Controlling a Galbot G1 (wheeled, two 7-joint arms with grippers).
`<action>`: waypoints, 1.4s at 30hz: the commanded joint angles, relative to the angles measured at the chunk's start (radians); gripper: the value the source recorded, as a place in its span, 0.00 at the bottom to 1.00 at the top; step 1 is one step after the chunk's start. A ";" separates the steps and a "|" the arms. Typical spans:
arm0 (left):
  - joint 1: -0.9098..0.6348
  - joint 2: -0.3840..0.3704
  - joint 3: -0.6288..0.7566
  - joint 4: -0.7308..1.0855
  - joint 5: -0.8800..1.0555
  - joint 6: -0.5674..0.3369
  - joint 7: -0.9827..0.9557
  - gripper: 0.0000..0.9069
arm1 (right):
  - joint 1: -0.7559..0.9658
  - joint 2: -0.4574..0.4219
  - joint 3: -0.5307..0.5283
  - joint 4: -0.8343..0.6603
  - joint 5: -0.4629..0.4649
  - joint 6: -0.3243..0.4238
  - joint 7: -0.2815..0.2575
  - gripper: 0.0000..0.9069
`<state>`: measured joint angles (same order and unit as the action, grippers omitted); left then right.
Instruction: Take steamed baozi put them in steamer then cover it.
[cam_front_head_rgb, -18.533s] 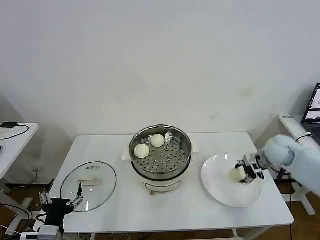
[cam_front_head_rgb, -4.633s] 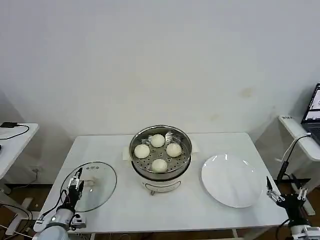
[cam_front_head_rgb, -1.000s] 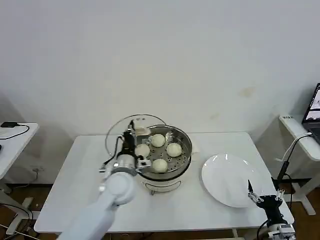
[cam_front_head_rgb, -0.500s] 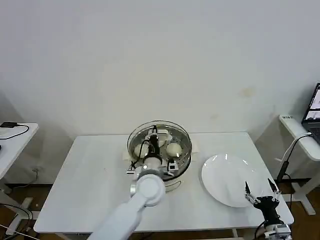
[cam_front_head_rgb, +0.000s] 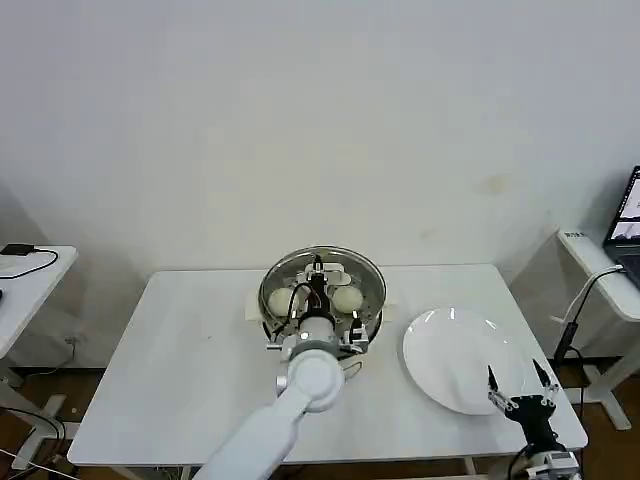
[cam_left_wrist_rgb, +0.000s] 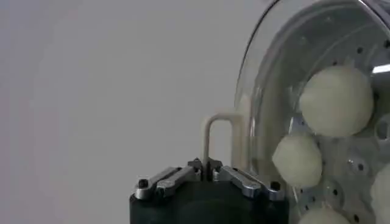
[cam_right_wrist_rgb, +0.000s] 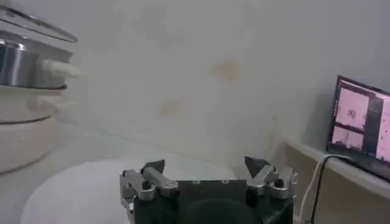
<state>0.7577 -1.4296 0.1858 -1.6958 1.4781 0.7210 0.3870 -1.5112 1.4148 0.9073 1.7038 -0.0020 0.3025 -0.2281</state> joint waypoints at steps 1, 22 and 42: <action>0.002 -0.020 -0.005 0.018 0.020 -0.001 0.001 0.00 | 0.000 0.003 -0.005 -0.001 -0.004 0.001 -0.001 1.00; 0.027 -0.036 -0.041 0.036 0.031 -0.021 -0.029 0.00 | -0.005 0.008 -0.014 -0.005 -0.009 0.012 -0.002 1.00; 0.043 -0.061 -0.067 0.045 0.019 -0.031 -0.077 1.00 | -0.011 0.015 -0.028 0.006 -0.012 0.004 0.000 1.00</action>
<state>0.8008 -1.4881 0.1214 -1.6533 1.4990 0.6917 0.3237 -1.5209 1.4286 0.8804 1.7083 -0.0137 0.3069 -0.2273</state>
